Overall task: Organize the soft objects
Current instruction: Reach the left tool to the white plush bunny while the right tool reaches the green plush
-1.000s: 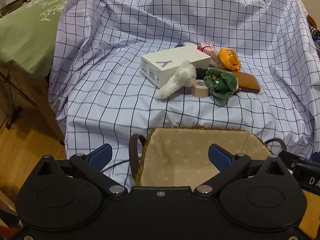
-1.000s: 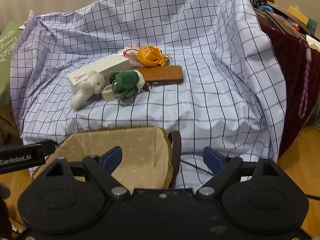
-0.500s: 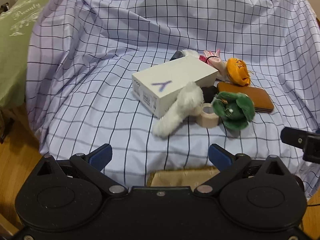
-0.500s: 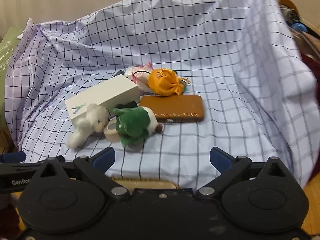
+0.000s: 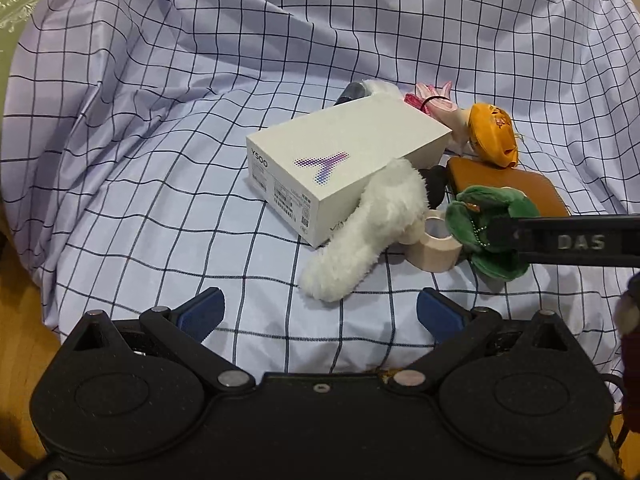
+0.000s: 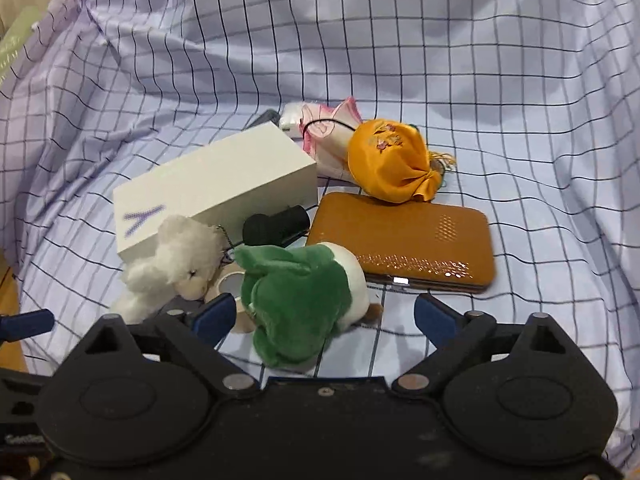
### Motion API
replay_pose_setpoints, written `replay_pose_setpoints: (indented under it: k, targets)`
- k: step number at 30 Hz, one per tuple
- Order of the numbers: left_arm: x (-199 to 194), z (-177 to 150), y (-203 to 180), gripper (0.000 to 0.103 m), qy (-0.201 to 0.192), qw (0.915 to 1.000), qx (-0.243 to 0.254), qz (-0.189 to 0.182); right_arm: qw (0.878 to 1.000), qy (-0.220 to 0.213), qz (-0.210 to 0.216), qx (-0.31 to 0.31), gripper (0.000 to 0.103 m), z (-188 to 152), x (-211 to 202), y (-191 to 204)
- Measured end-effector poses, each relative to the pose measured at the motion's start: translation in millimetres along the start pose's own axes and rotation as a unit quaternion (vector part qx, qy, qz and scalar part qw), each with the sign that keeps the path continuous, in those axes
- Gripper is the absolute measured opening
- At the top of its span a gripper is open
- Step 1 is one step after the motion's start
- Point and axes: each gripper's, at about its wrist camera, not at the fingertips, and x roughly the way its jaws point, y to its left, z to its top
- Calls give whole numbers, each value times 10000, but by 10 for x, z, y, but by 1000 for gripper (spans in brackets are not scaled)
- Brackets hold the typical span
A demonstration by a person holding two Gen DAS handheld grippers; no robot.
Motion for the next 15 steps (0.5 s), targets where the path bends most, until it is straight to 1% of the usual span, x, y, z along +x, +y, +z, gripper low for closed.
replay_pose_setpoints:
  k: [1, 3, 4, 5, 9, 12, 15]
  targets:
    - [13, 12, 5, 99, -7, 10000, 3, -8, 10000, 36, -1, -7, 86, 8, 47, -9]
    - [35, 35, 1, 99, -25, 10000, 22, -8, 9999, 122, 37, 11, 79, 29, 144, -28]
    - [45, 48, -2, 99, -37, 10000, 34, -22, 9998, 161, 103, 49, 70, 37, 179, -48]
    - [53, 65, -9, 99, -50, 10000, 46, -44, 9996, 190, 177, 76, 63, 40, 201, -64]
    - [61, 139, -57, 99, -121, 9998, 116, -102, 9993, 125, 329, 79, 59, 32, 179, -81]
    - [46, 203, -107, 99, -201, 9995, 212, -118, 9988, 53, 434, 219, 59, 25, 103, -141]
    - [59, 256, -176, 99, -236, 9992, 308, -103, 9983, -67, 431, 396, 59, 26, -3, -230]
